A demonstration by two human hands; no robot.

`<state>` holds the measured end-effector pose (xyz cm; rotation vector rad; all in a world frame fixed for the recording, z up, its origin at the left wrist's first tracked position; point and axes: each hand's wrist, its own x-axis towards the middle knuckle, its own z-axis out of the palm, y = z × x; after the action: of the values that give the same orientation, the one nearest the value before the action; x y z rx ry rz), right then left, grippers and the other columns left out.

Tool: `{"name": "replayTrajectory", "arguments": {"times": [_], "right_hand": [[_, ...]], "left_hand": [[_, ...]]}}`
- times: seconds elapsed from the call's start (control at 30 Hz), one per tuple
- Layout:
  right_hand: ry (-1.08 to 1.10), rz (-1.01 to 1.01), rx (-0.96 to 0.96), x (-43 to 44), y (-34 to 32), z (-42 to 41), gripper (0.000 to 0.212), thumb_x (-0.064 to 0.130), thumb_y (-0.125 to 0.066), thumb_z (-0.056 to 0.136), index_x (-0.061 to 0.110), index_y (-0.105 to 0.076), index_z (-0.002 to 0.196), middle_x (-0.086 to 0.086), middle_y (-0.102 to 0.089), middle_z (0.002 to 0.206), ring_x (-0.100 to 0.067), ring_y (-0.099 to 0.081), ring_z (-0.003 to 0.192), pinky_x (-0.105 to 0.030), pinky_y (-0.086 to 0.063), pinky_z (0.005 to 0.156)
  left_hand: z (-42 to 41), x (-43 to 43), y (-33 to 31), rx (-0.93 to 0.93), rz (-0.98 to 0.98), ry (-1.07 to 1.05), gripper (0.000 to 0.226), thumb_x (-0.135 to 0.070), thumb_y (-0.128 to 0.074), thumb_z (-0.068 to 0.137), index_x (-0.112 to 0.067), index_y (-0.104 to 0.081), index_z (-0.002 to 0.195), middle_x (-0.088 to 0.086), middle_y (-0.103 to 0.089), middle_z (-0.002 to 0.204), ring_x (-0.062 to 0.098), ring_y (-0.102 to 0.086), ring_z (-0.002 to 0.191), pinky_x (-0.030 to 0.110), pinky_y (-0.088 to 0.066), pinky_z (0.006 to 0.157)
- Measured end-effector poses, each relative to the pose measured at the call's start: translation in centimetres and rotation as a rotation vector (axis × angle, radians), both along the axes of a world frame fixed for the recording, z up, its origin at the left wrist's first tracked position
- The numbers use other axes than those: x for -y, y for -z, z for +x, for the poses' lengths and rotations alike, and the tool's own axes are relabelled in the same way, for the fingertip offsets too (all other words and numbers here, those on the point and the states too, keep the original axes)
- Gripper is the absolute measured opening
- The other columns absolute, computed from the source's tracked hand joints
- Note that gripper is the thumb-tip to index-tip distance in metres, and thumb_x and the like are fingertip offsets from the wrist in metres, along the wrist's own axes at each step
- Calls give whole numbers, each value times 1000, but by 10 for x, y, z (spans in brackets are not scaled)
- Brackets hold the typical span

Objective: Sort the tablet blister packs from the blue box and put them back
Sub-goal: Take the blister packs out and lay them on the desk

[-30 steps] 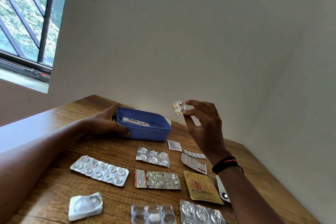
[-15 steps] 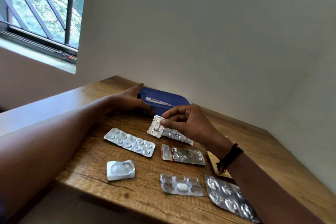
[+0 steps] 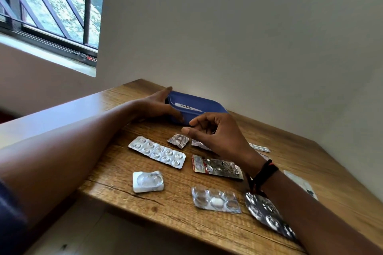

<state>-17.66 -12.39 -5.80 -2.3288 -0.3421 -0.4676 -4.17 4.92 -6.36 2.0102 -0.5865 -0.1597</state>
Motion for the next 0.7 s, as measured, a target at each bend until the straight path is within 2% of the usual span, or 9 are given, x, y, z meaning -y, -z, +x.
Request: {"name": "replayTrajectory", "arguments": {"times": [0.1, 0.27, 0.3, 0.4, 0.47, 0.57, 0.7], "right_hand": [[-1, -1, 13, 4, -1, 1, 28, 42, -81, 72, 19, -73, 87, 8, -69, 67, 4, -59, 57, -8, -41, 51], [6, 44, 19, 11, -5, 5, 28, 45, -80, 72, 19, -74, 82, -1, -72, 69, -16, -63, 57, -18, -48, 54], [4, 54, 8, 14, -6, 5, 28, 45, -80, 72, 19, -74, 82, -2, -72, 68, -14, -63, 57, -20, -48, 55], [-6, 40, -51, 25, -14, 2, 29, 45, -80, 72, 19, -75, 84, -1, -72, 68, -8, -62, 58, -19, -49, 57], [-14, 13, -139, 33, -25, -1, 35, 49, -80, 68, 20, -76, 85, -2, -73, 71, -9, -63, 62, -21, -50, 61], [-73, -96, -344, 50, -44, -11, 40, 52, -80, 65, 22, -76, 91, -7, -75, 87, -16, -68, 78, -28, -51, 74], [-150, -262, -541, 69, -63, -24, 36, 46, -80, 68, 21, -76, 94, -21, -70, 94, -24, -58, 79, -35, -44, 73]], "left_hand": [[2, 0, 1, 8, 4, -1, 107, -26, -84, 70, -16, -17, 152, 11, -42, 145, 27, -47, 125, 43, -42, 106], [4, -2, 1, 25, 3, 46, 79, -24, -83, 70, -16, -39, 136, 10, -57, 127, 24, -58, 110, 42, -51, 97], [3, -2, 1, 27, -3, 50, 79, -24, -84, 70, -17, -40, 135, 9, -57, 125, 23, -58, 109, 41, -51, 95], [2, -2, 0, 23, -2, 43, 99, -29, -88, 63, -16, -32, 144, 8, -55, 129, 25, -56, 114, 46, -48, 101], [0, -2, 0, 26, -2, 51, 100, -29, -88, 63, -16, -31, 145, 8, -54, 131, 25, -55, 115, 47, -47, 102], [0, -2, 1, 34, 4, 63, 98, -29, -89, 63, -16, -34, 143, 7, -55, 131, 24, -55, 116, 47, -47, 102], [1, -3, 1, 41, 3, 76, 91, -29, -88, 63, -16, -38, 138, 7, -56, 129, 22, -56, 113, 45, -48, 100]]}}
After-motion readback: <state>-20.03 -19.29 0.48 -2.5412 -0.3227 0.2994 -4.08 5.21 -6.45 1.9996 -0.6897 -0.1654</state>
